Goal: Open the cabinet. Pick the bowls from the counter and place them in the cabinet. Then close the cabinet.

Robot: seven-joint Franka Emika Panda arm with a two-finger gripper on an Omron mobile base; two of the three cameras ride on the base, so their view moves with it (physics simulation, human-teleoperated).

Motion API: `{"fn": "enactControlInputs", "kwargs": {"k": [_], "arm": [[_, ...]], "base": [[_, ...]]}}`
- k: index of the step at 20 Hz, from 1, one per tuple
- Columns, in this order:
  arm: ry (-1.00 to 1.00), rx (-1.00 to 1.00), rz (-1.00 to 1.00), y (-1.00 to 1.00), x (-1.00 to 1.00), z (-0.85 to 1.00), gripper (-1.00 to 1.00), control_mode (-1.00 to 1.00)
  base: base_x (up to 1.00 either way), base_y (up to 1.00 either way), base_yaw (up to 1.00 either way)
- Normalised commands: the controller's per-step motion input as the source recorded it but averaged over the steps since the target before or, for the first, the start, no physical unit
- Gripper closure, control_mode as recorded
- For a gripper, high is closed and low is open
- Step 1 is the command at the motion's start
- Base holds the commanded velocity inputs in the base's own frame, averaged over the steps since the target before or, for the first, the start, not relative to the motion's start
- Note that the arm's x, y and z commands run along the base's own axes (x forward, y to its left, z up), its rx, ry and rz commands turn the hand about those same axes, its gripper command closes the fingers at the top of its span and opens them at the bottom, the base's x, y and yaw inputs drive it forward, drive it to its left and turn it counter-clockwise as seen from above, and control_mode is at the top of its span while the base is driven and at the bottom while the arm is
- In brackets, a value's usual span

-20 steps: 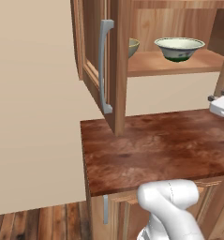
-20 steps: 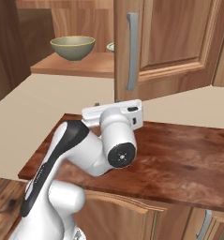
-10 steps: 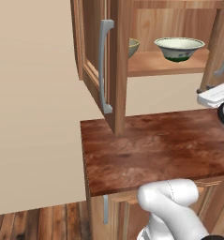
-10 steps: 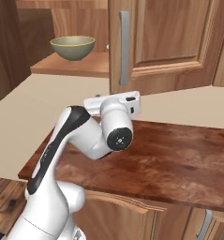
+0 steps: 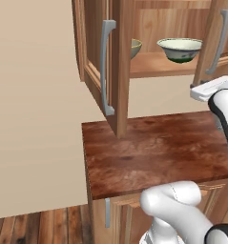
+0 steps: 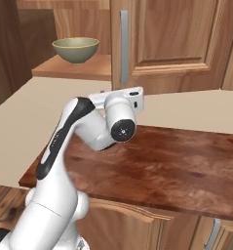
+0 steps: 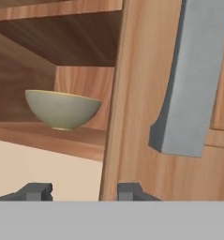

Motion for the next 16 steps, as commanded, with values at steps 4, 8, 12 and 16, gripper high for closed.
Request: {"fn": "enactControlInputs", "kwargs": {"k": [4,8,12,16], "arm": [[0.00,0.00,0.00,0.00,0.46,0.00,-1.00,-1.00],[0.00,0.00,0.00,0.00,0.46,0.00,-1.00,-1.00],[0.00,0.00,0.00,0.00,0.42,0.00,-1.00,-1.00],[0.00,0.00,0.00,0.00,0.43,0.00,-1.00,-1.00]], "base": [[0.00,0.00,0.00],[0.00,0.00,0.00],[0.00,0.00,0.00],[0.00,0.00,0.00]]}}
